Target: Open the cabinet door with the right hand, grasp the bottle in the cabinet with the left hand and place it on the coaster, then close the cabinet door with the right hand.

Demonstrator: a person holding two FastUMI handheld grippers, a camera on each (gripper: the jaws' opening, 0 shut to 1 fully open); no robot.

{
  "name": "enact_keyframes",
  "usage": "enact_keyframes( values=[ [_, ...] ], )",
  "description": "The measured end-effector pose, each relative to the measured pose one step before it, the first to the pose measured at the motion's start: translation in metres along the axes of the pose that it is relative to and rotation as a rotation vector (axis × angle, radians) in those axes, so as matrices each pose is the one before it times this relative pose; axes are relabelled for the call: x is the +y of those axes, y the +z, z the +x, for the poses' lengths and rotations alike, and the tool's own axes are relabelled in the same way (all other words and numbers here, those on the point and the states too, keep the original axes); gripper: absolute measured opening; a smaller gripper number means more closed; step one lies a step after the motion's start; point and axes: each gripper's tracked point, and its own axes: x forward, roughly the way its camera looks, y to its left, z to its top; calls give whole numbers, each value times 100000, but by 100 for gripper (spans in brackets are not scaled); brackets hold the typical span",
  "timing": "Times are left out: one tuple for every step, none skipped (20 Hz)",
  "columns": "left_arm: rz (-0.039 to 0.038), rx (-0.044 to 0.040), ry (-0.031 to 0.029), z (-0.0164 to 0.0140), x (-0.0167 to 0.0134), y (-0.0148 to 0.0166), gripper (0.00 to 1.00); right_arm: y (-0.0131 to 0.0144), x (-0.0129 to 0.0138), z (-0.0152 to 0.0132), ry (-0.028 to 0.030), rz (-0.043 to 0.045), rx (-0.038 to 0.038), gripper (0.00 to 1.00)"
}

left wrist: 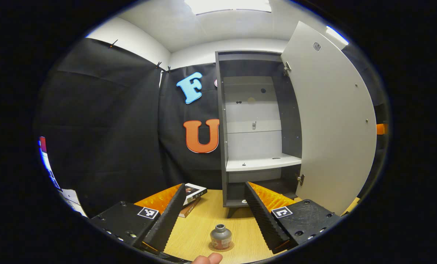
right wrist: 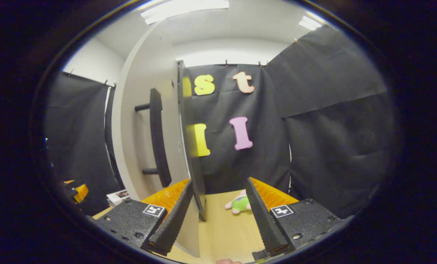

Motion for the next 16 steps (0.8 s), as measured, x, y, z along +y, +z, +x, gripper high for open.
enact_keyframes(
  values=[
    [-271, -1141, -650, -339, -250, 570, 96, 314, -41, 566, 714, -497, -655, 89],
    [-305, -833, -661, -312, -344, 293, 96, 366, 145, 602, 1227, -1605, 139, 88],
    [-125, -181, -1044, -119, -411, -137, 96, 252, 436, 740, 1781, -426, 508, 88],
    [663, 465, -1522, -147, -415, -169, 96, 195, 965, 471, 3546, 977, 428, 88],
    [1017, 484, -716, -156, -164, -194, 96, -100, 928, 204, 2574, 402, 1291, 88],
    [672, 800, -15, -122, -12, -326, 96, 343, 46, -23, 872, 265, -1327, 87],
    [-177, 766, -263, -210, -113, -276, 96, 227, 166, 47, 60, 1250, -407, 86],
    [-856, 724, -105, -96, 0, -445, 96, -28, 469, -75, 774, 2238, -193, 82],
    [-893, 446, 290, -164, 151, -207, 96, -130, 827, 21, 1565, 2459, -100, 85],
    [-419, 588, 802, -85, 332, -351, 96, -44, 876, -15, 2081, 2701, -541, 85],
    [-117, 522, 729, -140, 527, -319, 96, -202, 999, 167, 1955, 1307, 642, 84],
    [-3, 271, 452, -15, 469, -389, 96, -332, 1130, 283, 2325, 122, 437, 84],
    [-233, 167, -194, 2, 219, -276, 96, -443, 1436, 219, 2473, -281, 206, 81],
    [-366, 28, -534, -28, 298, -404, 96, -373, 1302, 333, 2491, -432, 416, 84],
    [-350, 346, -275, -9, 380, -455, 96, -340, 1194, 220, 2164, 40, 161, 84],
    [-378, 553, 8, -96, 368, -431, 96, -230, 1130, 482, 2095, -432, 596, 84]
  ],
)
